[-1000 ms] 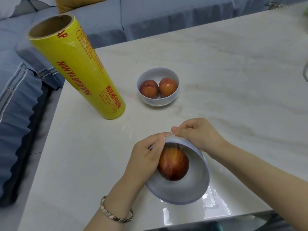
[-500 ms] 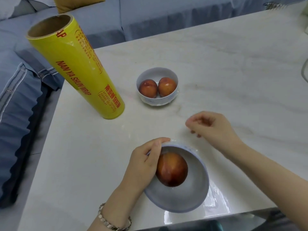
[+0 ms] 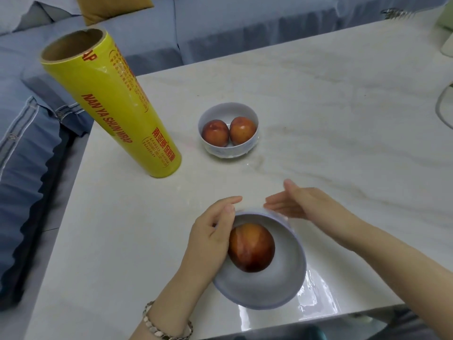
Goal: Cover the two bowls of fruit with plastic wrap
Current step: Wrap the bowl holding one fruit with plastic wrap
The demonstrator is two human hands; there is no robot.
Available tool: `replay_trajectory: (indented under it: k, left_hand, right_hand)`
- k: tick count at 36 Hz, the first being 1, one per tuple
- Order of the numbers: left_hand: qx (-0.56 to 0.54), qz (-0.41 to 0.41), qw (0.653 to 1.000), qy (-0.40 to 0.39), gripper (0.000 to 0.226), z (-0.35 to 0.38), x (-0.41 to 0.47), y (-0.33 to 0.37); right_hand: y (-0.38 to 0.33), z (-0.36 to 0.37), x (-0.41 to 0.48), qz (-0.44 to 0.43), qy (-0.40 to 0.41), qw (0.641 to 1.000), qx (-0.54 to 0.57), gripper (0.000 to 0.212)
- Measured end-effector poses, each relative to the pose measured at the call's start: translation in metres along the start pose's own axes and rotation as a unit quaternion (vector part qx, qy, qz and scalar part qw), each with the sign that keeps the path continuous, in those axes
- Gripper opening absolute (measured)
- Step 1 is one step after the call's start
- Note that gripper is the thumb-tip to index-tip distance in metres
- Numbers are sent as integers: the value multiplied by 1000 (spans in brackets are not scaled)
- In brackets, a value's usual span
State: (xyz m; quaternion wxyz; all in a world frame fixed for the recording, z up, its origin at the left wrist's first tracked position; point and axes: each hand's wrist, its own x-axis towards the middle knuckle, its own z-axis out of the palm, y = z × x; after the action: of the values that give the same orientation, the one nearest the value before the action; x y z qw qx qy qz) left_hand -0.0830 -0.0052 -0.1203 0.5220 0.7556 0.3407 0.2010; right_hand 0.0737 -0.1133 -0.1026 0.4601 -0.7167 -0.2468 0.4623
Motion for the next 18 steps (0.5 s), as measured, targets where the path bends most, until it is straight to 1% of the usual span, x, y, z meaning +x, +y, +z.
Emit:
replay_trajectory:
  k: [2,5,9,11,14,16,18]
  left_hand:
    - [-21,-8,1000,16,25,2,1,2]
    - [-57,-33,997,36,35,11,5,6]
    - [-50,-30,997,43,39,18,8,7]
    - [-51,-39,997,46,38,16,12,7]
    - [-61,-95,993,40,35,10,19,9]
    - [-70,-134,988,22,34,6,25,10]
    - [-63,-134,989,3,26,4,30,12]
  right_hand:
    - [5,-10,-3,-8,19,1000,3,36]
    - [11,-16,-10,-26,-2,1000,9,27]
    - [14,-19,-8,-53,36,997,30,20]
    - [13,-20,-5,-64,40,996,43,17]
    - [9,-19,3,-68,26,997,37,16]
    - [5,-17,10,-61,9,998,23,15]
    - [0,-16,17,-48,-18,999,11,13]
